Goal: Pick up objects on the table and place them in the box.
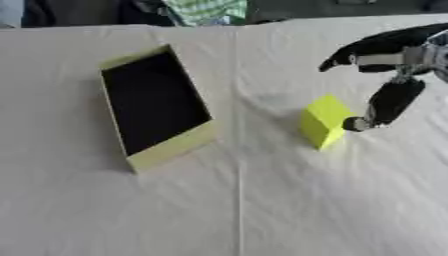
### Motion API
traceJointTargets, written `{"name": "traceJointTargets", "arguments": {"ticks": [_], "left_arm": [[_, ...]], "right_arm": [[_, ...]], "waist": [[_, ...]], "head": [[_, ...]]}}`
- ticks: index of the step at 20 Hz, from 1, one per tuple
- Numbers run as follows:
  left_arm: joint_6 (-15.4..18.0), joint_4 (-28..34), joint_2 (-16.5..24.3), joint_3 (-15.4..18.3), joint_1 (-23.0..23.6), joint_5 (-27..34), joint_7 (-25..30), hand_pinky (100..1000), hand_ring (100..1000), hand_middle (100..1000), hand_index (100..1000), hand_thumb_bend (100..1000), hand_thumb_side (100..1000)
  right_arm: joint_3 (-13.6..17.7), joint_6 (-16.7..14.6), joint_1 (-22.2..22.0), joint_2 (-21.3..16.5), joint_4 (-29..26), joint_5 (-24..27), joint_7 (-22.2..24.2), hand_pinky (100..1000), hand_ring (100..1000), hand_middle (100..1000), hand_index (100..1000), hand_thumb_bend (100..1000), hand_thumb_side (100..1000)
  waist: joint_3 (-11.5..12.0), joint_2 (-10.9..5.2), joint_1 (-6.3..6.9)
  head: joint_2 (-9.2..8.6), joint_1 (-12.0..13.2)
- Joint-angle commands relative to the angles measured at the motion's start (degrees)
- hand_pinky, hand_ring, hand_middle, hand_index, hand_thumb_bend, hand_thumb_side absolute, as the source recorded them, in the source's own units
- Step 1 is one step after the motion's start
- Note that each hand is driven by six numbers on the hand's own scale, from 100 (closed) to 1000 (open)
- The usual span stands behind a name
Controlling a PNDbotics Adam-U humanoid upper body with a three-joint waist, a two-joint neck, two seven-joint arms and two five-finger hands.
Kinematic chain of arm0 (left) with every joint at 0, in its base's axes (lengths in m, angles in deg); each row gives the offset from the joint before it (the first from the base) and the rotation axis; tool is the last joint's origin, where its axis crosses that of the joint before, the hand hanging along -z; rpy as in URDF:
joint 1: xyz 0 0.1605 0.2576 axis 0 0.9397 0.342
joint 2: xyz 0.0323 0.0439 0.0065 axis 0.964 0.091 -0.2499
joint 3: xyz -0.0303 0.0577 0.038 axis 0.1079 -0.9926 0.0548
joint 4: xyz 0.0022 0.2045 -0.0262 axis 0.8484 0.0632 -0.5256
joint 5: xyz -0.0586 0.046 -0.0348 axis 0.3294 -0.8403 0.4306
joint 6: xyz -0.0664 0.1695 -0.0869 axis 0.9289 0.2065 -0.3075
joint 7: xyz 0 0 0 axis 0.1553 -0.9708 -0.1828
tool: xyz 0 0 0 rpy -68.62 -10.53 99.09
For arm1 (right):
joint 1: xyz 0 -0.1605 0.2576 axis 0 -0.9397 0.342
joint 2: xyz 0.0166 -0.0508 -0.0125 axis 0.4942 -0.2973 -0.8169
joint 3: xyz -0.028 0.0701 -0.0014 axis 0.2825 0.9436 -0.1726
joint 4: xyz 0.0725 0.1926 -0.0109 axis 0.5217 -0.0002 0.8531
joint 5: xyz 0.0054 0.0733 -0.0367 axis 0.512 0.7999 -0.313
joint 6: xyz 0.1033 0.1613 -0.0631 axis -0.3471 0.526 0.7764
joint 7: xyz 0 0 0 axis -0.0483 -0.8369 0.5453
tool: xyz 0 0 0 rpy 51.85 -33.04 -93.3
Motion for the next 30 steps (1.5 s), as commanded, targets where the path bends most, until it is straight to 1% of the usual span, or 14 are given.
{"name": "traceJointTargets", "arguments": {"ticks": [1,2,5,9,16,21,25,30], "left_arm": [[0.1,1.1,1.4,0.0,-0.3,0.2,0.4,654,570,556,706,100,763],[0.1,1.1,1.4,0.0,-0.3,0.2,0.4,653,570,557,706,100,763],[0.0,1.1,1.3,0.0,-0.4,0.3,0.7,653,570,557,706,100,763],[0.0,1.1,1.2,-0.1,-0.5,0.5,1.0,652,570,558,706,100,761],[0.2,1.0,1.2,-0.1,-0.6,0.6,1.4,652,570,559,705,100,760],[0.3,0.9,1.1,-0.1,-0.7,0.9,1.7,651,570,559,706,100,759],[0.4,0.7,1.1,-0.1,-0.6,0.9,1.9,651,570,560,706,100,759],[0.3,0.6,1.1,-0.1,-0.8,1.1,2.0,651,570,560,706,100,759]], "right_arm": [[-0.4,-1.1,1.4,-0.9,2.1,-1.0,0.5,949,1000,1000,1000,422,261],[-0.7,-1.5,1.7,-0.8,2.7,-1.3,0.6,949,1000,1000,1000,434,282],[-1.7,-2.9,2.5,-0.6,4.4,-2.8,1.1,943,1000,1000,1000,473,297],[-2.8,-4.9,4.2,0.0,6.2,-5.2,1.3,936,1000,1000,1000,498,295],[-4.6,-8.5,6.5,1.3,11.2,-8.8,2.8,935,1000,1000,1000,511,293],[-5.9,-10.6,8.1,2.9,14.9,-9.8,3.4,933,1000,1000,1000,506,291],[-6.7,-12.6,8.1,3.1,16.0,-10.0,4.0,931,1000,1000,1000,503,287],[-6.7,-13.2,8.7,3.7,16.7,-10.2,3.9,913,1000,1000,1000,497,292]], "waist": [[0.2,-0.53,-0.02],[0.2,-0.37,0.01],[0.4,0.17,0.03],[0.8,0.70,-0.07],[1.4,1.48,-0.30],[1.6,1.95,-0.31],[1.8,2.19,-0.33],[1.7,2.29,-0.37]], "head": [[-0.94,-0.4],[-1.05,-0.5],[-1.38,-0.6],[-1.70,-0.8],[-2.12,-1.0],[-2.29,-1.2],[-2.15,-1.3],[-1.97,-1.4]]}}
